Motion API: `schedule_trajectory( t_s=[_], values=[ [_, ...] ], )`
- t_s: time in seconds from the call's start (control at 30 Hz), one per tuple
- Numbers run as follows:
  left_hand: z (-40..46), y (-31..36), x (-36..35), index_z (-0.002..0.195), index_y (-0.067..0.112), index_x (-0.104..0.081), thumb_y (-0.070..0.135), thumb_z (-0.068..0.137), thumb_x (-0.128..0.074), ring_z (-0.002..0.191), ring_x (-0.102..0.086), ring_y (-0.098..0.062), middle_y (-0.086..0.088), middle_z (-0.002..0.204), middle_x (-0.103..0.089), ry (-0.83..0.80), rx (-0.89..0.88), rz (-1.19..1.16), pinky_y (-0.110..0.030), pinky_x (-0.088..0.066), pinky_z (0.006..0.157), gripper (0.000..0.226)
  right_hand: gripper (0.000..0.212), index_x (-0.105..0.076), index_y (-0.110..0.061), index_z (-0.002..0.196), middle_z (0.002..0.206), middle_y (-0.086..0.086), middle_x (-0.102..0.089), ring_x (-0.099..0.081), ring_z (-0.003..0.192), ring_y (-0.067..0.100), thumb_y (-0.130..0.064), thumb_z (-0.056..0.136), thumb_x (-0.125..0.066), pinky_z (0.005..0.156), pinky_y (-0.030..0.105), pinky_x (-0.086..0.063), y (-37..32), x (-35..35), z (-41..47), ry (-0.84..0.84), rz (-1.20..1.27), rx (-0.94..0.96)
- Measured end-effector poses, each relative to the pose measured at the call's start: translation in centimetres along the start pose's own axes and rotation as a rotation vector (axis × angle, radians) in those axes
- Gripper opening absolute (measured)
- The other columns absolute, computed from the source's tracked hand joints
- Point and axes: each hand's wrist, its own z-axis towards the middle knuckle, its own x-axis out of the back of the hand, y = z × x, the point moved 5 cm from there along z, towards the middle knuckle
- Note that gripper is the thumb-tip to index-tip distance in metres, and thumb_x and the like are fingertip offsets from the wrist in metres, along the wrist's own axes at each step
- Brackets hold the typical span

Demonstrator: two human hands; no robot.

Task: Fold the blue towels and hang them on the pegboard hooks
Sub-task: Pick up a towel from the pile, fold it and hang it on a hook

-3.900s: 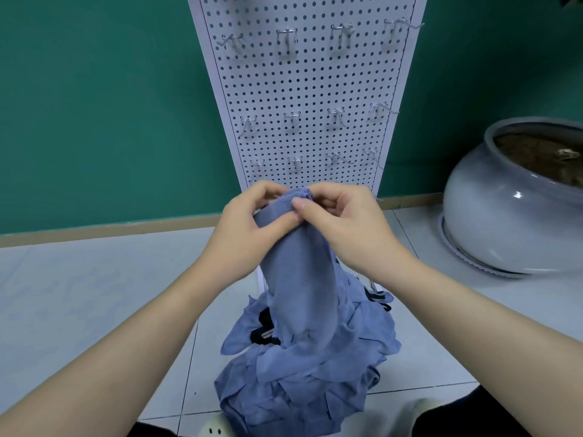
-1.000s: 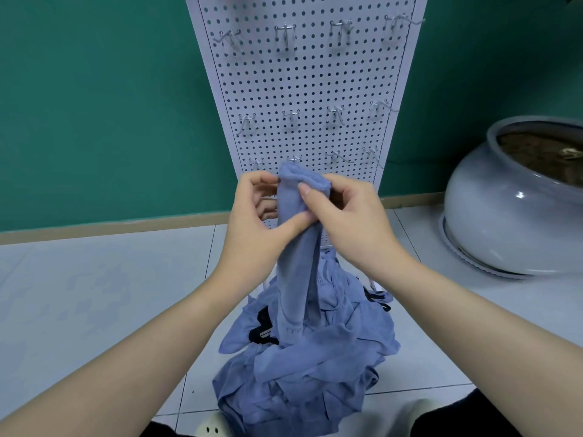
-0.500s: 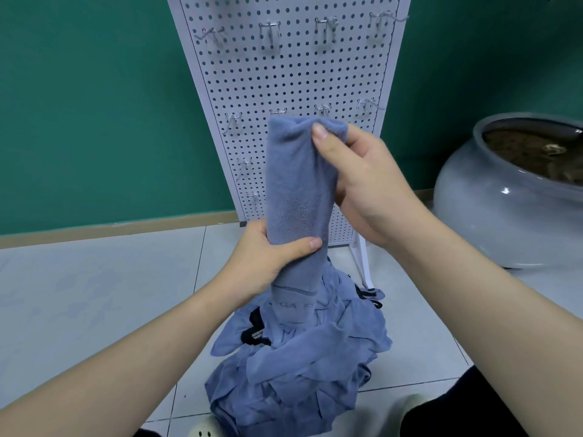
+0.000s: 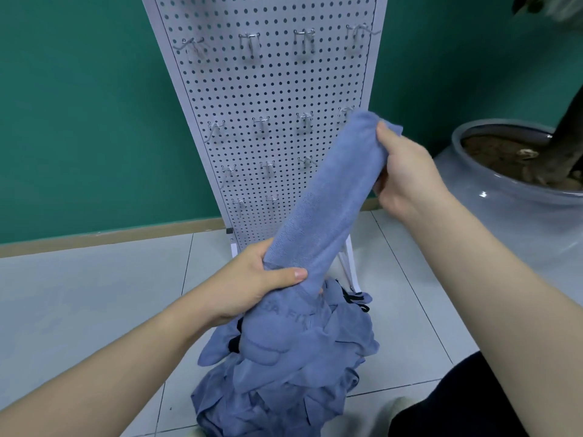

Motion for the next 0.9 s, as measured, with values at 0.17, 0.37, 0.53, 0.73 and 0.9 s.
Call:
schedule_trajectory(
  t_s=[0.17, 0.37, 0.53, 0.73, 0.9],
  values=[
    [-0.6, 0.7, 0.3, 0.125, 0.004, -0.066, 0.014, 0.089, -0.07, 0.11, -0.071, -0.039, -0.019, 0.122, -0.073, -0.075, 0.015, -0.081, -0.048, -0.055, 0.099, 0.037, 0.03, -0.072, -0.004, 0.117, 0.107, 0.015, -0.077, -0.073, 0.089, 0.029, -0.028, 0.101, -0.064, 0.075, 0.041, -0.061, 3.2, 2.0, 2.2, 0.033, -0.156, -0.124],
    [-1.3, 1.6, 0.9, 0.11, 0.013, -0.076, 0.012, 0.083, -0.071, 0.1, -0.075, -0.029, -0.015, 0.112, -0.076, -0.024, 0.015, -0.15, -0.034, -0.059, 0.082, 0.027, 0.027, -0.068, -0.004, 0.115, 0.099, 0.013, -0.073, -0.072, 0.074, 0.019, -0.027, 0.102, -0.064, 0.063, 0.028, -0.06, 6.2, 2.7, 2.4, -0.09, -0.312, -0.255],
    [-1.4, 2.8, 2.3, 0.096, 0.009, -0.078, 0.017, 0.083, -0.079, 0.078, -0.075, -0.019, -0.011, 0.094, -0.078, 0.133, 0.025, -0.224, -0.026, -0.058, 0.065, 0.016, 0.014, -0.061, -0.007, 0.104, 0.089, 0.01, -0.066, -0.066, 0.073, 0.02, -0.018, 0.099, -0.068, 0.064, 0.027, -0.06, 6.7, 2.4, 1.9, -0.133, -0.377, -0.261],
    [-1.0, 1.8, 3.5, 0.108, 0.001, -0.076, 0.04, 0.078, -0.074, 0.091, -0.075, -0.024, -0.017, 0.107, -0.078, 0.169, 0.182, -0.155, -0.03, -0.057, 0.079, 0.05, 0.015, -0.06, -0.011, 0.087, 0.088, 0.01, -0.067, -0.066, 0.08, 0.023, -0.013, 0.097, -0.071, 0.067, 0.031, -0.059, 7.6, 2.4, 1.8, -0.109, -0.384, -0.265],
    [-1.0, 1.8, 3.3, 0.109, 0.005, -0.078, 0.028, 0.081, -0.077, 0.101, -0.074, -0.025, -0.016, 0.113, -0.077, 0.116, 0.18, -0.204, -0.03, -0.058, 0.084, 0.037, 0.016, -0.06, -0.007, 0.1, 0.102, 0.017, -0.069, -0.067, 0.085, 0.025, -0.014, 0.095, -0.074, 0.067, 0.032, -0.058, 8.8, 2.5, 1.7, -0.124, -0.44, -0.319]
  ],
)
